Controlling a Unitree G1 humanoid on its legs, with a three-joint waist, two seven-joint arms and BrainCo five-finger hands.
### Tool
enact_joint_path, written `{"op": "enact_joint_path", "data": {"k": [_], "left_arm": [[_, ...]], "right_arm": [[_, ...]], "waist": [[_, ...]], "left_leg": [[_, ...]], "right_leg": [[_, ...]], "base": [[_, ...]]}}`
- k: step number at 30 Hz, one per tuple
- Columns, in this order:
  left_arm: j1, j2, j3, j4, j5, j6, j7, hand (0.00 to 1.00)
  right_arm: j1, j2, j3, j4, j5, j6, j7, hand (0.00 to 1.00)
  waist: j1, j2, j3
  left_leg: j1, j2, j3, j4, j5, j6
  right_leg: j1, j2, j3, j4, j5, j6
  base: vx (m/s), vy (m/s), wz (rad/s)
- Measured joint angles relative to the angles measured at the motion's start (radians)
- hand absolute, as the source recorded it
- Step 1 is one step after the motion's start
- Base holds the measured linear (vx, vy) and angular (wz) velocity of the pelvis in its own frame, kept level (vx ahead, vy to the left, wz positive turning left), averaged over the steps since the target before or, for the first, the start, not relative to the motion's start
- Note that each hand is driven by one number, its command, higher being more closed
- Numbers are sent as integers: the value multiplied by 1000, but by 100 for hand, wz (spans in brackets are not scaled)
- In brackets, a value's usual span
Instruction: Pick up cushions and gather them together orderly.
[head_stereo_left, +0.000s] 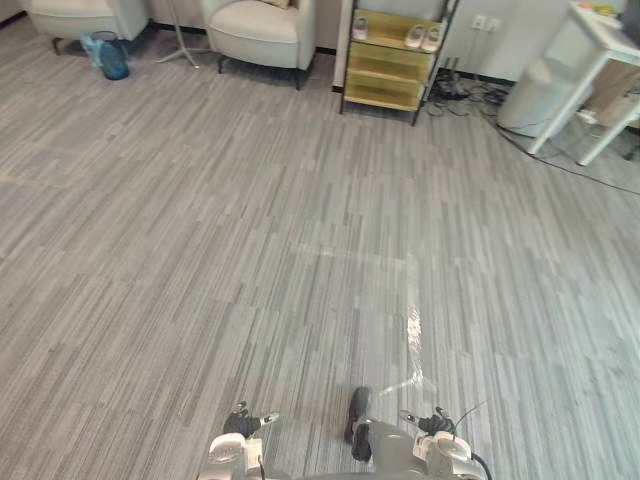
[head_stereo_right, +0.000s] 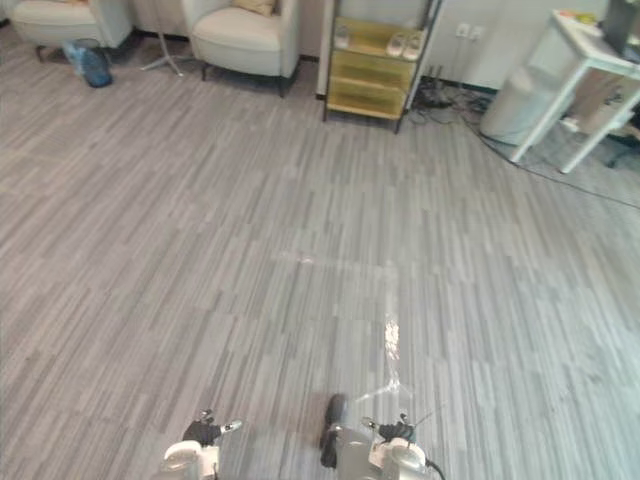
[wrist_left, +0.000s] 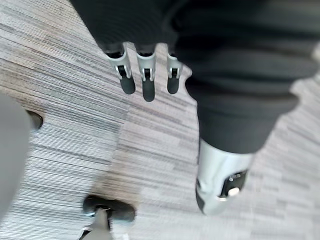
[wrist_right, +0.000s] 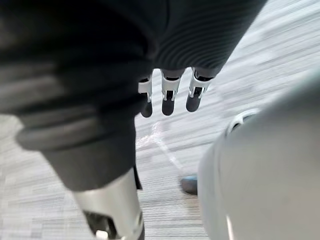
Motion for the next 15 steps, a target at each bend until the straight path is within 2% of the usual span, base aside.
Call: {"op": "enact_joint_path", "data": {"k": [1,2,3,4,5,6,7,8,9,10,11,12,13,14,15], "left_arm": [[8,-18,44,-6,-5,4,1,0],[7,-16,41,-17,-5,3,-1,0],[7,-12,38,-28,-3,1,-1,0],[2,-1,27,-41,-3,-2,-3,0],[0,9,7,-63,-2,-5,-6,0],[0,8,5,-76,-2,-8,-6,0],[-1,7,-18,-103,-3,-12,-8,0],[-1,5,-24,-108,-2,-12,-8,0],[-2,3,-28,-109,-3,-13,-8,0],[-2,-1,-30,-109,-3,-15,-8,0],[2,1,-24,-109,-4,-18,-10,0],[6,6,-21,-108,-4,-19,-10,0],[6,16,-8,-107,-3,-20,-10,0],[4,18,9,-109,-3,-19,-11,0],[4,20,16,-109,-3,-19,-11,0]], "right_arm": [[1,-14,36,-16,0,1,-2,0],[2,-18,47,-15,0,4,-4,0],[5,-15,50,-14,0,8,-5,0],[4,-10,60,-2,1,11,-11,0],[-3,-8,76,11,3,15,-18,0],[-4,-5,78,11,2,16,-22,0],[-11,-12,78,15,1,20,-32,0],[-16,-17,77,14,1,19,-35,0],[-18,-23,77,14,0,18,-37,0],[-20,-36,77,14,-2,18,-40,0],[-14,-47,79,25,-11,20,-39,0],[-13,-43,80,28,-16,20,-39,0],[-15,-25,81,32,-31,20,-36,0],[-11,-19,79,32,-39,20,-34,0],[-10,-16,79,32,-40,20,-34,0]], "waist": [[1,27,17],[7,33,27],[13,30,31],[17,14,45],[19,-8,55],[22,-15,59],[33,-21,61],[39,-24,62],[42,-20,62],[51,1,56],[77,2,55],[84,-6,54],[82,-34,42],[83,-42,43],[87,-43,43]], "left_leg": [[-136,27,-15,307,125,-16],[-195,46,-7,440,135,-19],[-234,55,9,512,114,-16],[-303,57,33,582,74,-18],[-370,40,53,567,35,-10],[-401,31,65,538,19,-4],[-479,-18,96,359,-6,6],[-498,-41,106,227,2,8],[-514,-53,106,140,16,12],[-532,-69,116,-55,88,12],[-513,-79,128,-157,264,15],[-496,-88,137,-171,302,34],[-491,-129,148,-159,264,68],[-493,-130,162,-116,235,89],[-486,-130,165,-107,223,92]], "right_leg": [[63,38,12,-15,-48,-25],[104,57,21,-37,-56,-32],[141,68,28,-58,-62,-40],[222,74,39,-103,-72,-48],[299,64,42,-157,-73,-48],[330,60,45,-181,-73,-48],[394,39,52,-237,-82,-32],[411,27,55,-253,-93,-15],[423,22,57,-262,-103,-4],[448,19,65,-276,-128,10],[474,9,91,-278,-156,33],[485,0,102,-279,-167,43],[496,-43,106,-268,-190,66],[490,-56,111,-223,-194,75],[487,-60,114,-198,-195,75]], "base": [[713,-246,-25],[590,-183,-26],[463,-92,-20],[425,-115,-11],[626,-163,-4],[586,-116,-6],[561,-35,-14],[448,36,-17],[431,102,-18],[436,158,-36],[438,168,-40],[472,164,-20],[517,127,1],[533,119,6],[623,162,-12]]}}
